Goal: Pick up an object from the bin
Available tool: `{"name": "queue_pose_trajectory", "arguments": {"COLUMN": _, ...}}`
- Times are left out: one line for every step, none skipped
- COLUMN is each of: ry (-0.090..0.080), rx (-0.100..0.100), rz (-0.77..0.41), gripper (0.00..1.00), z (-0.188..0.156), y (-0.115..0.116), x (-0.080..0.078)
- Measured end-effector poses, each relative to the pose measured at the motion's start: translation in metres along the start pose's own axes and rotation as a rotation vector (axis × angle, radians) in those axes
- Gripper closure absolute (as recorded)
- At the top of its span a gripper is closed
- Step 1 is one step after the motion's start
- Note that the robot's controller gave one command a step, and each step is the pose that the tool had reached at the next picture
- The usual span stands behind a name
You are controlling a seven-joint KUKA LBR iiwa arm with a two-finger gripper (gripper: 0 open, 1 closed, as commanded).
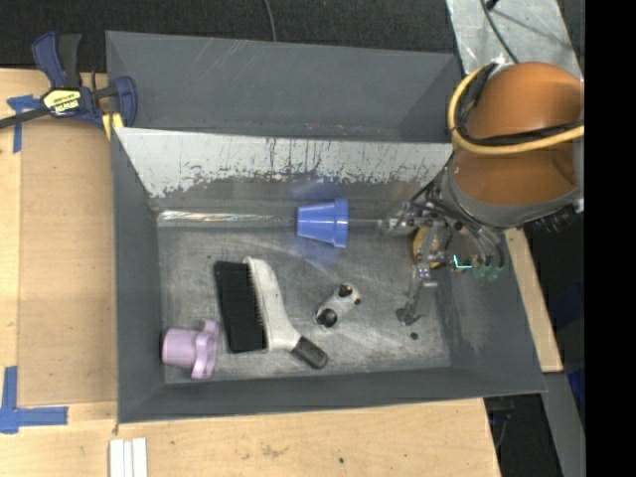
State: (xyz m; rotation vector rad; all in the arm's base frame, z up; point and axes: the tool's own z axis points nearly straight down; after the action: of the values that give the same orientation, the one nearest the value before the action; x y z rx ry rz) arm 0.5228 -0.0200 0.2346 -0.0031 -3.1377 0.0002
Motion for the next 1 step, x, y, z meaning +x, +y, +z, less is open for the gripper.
{"name": "queue_pose_trajectory", "arguments": {"ry": -0.008, "rx": 0.000, "rz": 0.000, "gripper": 0.00, "z": -0.0036, "y": 0.0000, "x": -0.0015}}
